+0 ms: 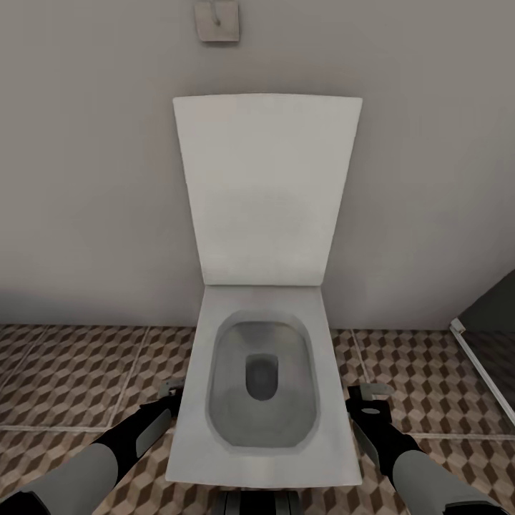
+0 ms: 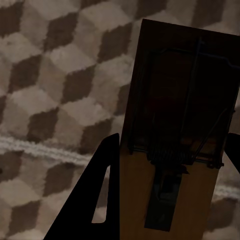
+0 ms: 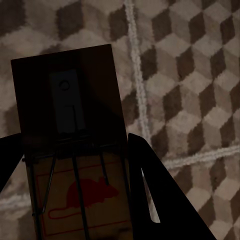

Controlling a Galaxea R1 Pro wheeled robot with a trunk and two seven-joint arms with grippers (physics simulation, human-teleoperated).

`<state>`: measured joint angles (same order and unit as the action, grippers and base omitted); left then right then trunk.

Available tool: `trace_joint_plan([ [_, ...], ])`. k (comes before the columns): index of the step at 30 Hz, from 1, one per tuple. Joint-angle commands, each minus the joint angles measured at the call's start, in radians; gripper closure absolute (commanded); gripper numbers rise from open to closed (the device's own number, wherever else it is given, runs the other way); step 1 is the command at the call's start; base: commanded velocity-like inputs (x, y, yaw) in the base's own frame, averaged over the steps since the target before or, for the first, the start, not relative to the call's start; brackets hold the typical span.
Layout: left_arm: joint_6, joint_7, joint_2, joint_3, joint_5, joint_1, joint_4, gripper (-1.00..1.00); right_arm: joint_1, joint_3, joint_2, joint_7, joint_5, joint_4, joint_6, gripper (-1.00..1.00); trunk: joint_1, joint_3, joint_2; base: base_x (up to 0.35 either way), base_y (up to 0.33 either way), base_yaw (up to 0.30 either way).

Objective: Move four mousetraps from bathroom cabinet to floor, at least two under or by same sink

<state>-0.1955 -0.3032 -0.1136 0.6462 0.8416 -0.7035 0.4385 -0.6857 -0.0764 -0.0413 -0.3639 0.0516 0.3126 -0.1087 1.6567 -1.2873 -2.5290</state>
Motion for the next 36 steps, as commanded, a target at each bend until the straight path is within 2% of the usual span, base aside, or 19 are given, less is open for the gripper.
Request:
trace_joint_plan([
  [1, -0.004, -0.013, -0.001, 0.009, 0.005, -0.001, 0.003, 1.0, 0.0, -0.008, -0.001, -0.005, 0.009, 0.002, -0.006, 1.0, 0.0, -0.001, 0.0, 0.0, 0.0, 0.0],
  [12, -0.004, -0.012, -0.001, 0.009, 0.005, -0.001, 0.003, 1.0, 0.0, -0.008, -0.001, -0.004, 0.008, 0.002, -0.006, 1.0, 0.0, -0.001, 0.0, 0.08, 0.0, 0.0],
  [36, -0.005, -0.013, -0.001, 0.009, 0.005, -0.001, -0.001, 1.0, 0.0, -0.008, -0.001, 0.001, 0.01, 0.002, -0.01, 1.0, 0.0, -0.001, 0.0, 0.004, 0.0, -0.04],
])
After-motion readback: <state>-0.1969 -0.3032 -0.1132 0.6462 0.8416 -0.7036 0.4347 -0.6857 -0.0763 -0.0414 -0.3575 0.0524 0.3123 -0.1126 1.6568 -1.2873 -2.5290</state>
